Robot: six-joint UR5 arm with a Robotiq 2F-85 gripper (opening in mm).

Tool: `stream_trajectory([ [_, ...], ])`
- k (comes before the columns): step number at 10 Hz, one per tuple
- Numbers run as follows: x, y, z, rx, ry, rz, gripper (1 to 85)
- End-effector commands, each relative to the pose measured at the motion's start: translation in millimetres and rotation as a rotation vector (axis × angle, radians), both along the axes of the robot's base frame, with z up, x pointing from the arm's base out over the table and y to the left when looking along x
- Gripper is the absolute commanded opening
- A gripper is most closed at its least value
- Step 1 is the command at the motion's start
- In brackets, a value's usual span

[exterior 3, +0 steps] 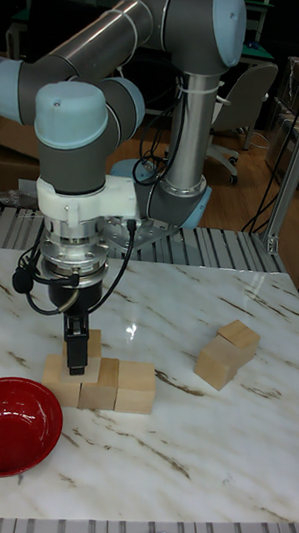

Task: Stack the blocks into a pyramid shape

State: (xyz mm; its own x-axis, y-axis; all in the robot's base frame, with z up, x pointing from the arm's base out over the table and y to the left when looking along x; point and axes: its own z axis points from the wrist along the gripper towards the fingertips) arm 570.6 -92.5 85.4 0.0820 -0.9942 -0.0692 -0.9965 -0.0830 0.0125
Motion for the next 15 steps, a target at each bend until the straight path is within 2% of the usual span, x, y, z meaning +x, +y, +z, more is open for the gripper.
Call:
stream_trajectory([
  [1,0.5,5.8,12.6,0.017,-0.005,-0.017,85.0],
  [2,0.8,3.4,19.8,0.009,-0.011,-0.019,85.0],
  [3,6.8,-1.3,30.0,-0.015,-0.042,-0.023,85.0],
  [4,8.0,1.5,42.6,-0.037,-0.048,-0.024,85.0],
  [5,6.0,13.0,59.7,-0.053,-0.045,-0.028,85.0],
  [6,4.3,34.4,73.3,-0.049,-0.048,-0.045,84.3],
  [7,2.9,73.3,75.9,0.023,-0.074,-0.115,83.7],
  [8,7.6,83.9,69.9,0.03,-0.119,-0.116,81.3],
  [10,8.0,98.3,62.1,0.038,-0.151,-0.165,81.0],
  [13,9.3,129.7,55.5,0.093,-0.233,-0.299,79.3],
  [14,6.7,133.7,52.6,0.09,-0.258,-0.34,78.3],
  [15,3.7,141.8,49.9,0.109,-0.276,-0.396,77.0],
])
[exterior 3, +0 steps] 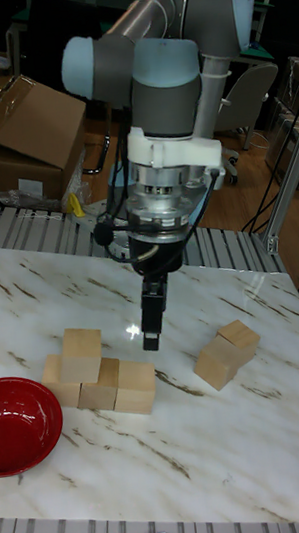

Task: Stack the blocks into a pyramid shape

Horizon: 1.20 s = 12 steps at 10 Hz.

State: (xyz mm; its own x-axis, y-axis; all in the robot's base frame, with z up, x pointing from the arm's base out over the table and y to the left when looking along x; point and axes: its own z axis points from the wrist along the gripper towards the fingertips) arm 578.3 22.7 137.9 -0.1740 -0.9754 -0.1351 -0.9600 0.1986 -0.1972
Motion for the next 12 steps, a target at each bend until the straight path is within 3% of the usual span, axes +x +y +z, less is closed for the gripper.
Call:
stream_trajectory([
  [1,-6.6,34.7,-5.6,0.078,-0.08,-0.15,74.3],
  [2,-9.1,36.8,-9.9,0.081,-0.074,-0.13,72.7],
  [4,-9.4,24.3,-11.3,0.031,-0.063,-0.098,71.3],
  [5,-14.8,27.1,-12.8,0.042,-0.041,-0.102,71.0],
  [8,-53.3,30.7,-20.2,0.057,0.118,-0.152,61.7],
  [9,-59.9,28.1,-21.5,0.045,0.143,-0.155,59.7],
  [10,-71.8,28.8,-24.4,0.046,0.195,-0.173,58.3],
  [12,-68.3,45.3,-26.0,0.115,0.198,-0.211,55.3],
])
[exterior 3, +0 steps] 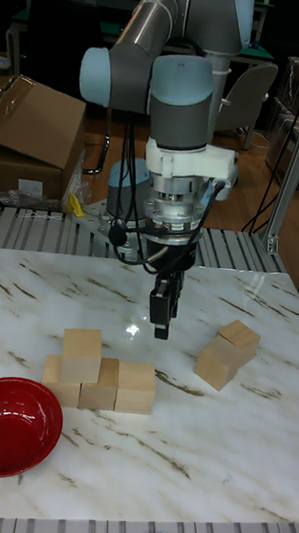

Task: Stack the blocks into a pyramid shape

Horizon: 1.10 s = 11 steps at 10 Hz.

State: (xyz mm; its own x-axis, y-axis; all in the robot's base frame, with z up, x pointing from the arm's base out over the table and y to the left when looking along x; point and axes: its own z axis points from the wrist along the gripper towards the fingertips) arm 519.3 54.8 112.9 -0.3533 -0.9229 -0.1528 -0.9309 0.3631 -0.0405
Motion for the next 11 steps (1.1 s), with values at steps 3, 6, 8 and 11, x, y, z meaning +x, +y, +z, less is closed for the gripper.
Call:
stream_trajectory([
  [3,-2.4,25.3,-4.5,0.096,0.014,-0.158,43.3],
  [6,5.1,30.0,-11.2,0.108,-0.045,-0.215,43.7],
  [8,19.3,17.4,-10.5,0.073,-0.098,-0.262,6.0],
  [11,21.2,17.9,-10.0,0.1,-0.085,-0.4,1.0],
])
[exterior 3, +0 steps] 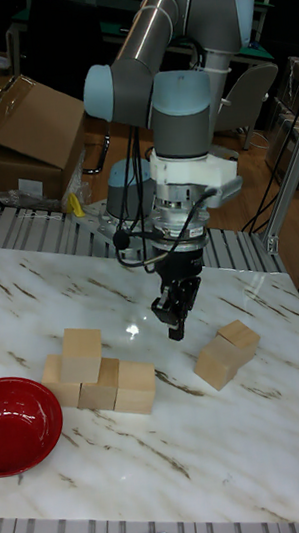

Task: Stack the blocks into a pyramid shape

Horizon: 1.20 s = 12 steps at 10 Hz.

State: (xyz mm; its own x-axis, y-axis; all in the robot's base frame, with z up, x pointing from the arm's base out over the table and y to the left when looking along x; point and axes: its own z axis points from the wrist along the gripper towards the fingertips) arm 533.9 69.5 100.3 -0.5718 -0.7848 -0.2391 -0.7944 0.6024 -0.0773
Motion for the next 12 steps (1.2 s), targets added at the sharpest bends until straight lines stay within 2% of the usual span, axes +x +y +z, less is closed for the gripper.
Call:
stream_trajectory([
  [1,5.3,0.9,1.9,0.047,0.002,-0.18,1.0],
  [2,-3.7,-2.4,-0.8,0.041,0.045,-0.23,1.0],
  [3,-3.7,4.1,-0.1,0.082,0.061,-0.302,1.0],
  [4,-0.5,13.8,2.2,0.15,0.079,-0.431,1.0],
  [5,4.6,17.1,3.3,0.197,0.099,-0.562,1.0],
  [6,9.3,2.5,0.1,0.166,0.093,-0.647,1.0],
  [7,12.5,-8.2,-3.3,0.153,0.09,-0.751,1.0],
  [8,23.9,-15.3,-6.0,0.172,0.067,-0.859,1.0],
  [9,28.9,-27.3,-8.3,0.143,0.052,-0.886,1.0],
  [10,26.2,-31.1,-7.0,0.121,0.059,-0.876,1.0],
  [11,20.2,-33.6,-2.8,0.097,0.085,-0.872,1.0],
  [12,3.1,-41.4,0.9,0.032,0.141,-0.829,1.0],
])
